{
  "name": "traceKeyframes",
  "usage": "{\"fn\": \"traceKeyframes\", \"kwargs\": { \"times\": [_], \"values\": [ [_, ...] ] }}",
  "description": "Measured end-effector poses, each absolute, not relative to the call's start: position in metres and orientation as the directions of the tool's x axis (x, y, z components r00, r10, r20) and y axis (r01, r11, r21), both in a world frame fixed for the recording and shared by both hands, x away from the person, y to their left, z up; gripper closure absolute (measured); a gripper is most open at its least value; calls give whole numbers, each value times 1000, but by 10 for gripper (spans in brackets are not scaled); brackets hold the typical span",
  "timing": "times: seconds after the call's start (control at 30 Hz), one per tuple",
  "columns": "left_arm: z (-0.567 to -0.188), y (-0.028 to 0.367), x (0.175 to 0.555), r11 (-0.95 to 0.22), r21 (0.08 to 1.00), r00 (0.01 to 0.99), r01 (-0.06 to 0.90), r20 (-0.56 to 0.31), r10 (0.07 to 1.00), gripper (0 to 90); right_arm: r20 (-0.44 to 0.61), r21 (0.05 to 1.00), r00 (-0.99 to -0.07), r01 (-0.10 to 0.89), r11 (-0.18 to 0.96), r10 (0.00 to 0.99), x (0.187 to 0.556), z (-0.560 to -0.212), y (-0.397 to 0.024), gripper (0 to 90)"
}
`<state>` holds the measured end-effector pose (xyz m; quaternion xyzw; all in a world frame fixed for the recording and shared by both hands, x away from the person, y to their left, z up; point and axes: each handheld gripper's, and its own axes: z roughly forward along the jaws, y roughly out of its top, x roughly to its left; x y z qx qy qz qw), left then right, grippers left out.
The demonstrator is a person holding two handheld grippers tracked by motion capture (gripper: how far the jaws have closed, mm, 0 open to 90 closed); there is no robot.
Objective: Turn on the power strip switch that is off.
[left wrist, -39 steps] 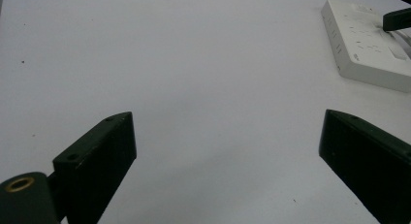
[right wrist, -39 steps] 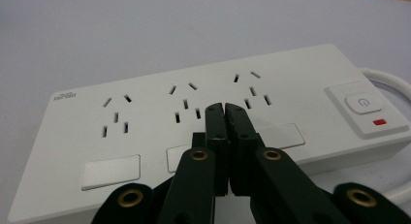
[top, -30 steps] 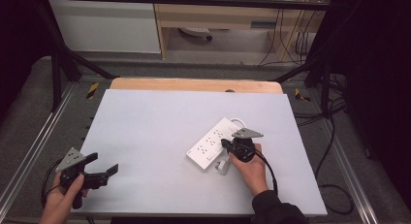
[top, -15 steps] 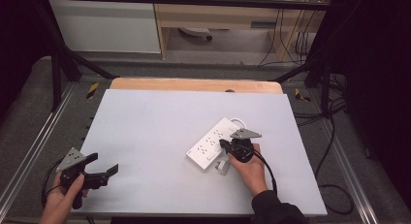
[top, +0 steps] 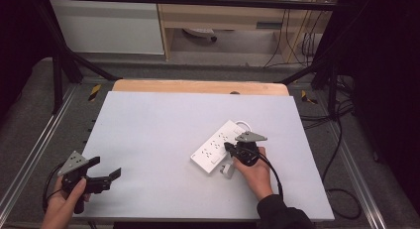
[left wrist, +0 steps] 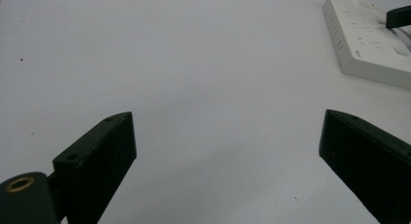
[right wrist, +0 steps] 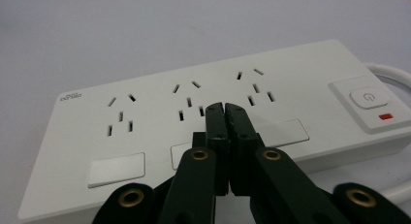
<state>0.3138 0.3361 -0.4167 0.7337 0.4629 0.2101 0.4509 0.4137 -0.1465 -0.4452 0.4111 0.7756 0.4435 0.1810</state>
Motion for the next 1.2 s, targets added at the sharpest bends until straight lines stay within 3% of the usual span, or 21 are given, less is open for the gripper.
{"fn": "traceKeyframes", "kwargs": {
  "times": [1.2],
  "values": [
    [-417, 337, 314, -165, 854, 481, 493, -109, 870, 62, 72, 852, -598, 453, 263, 799, 416, -442, -147, 900]
  ]
}}
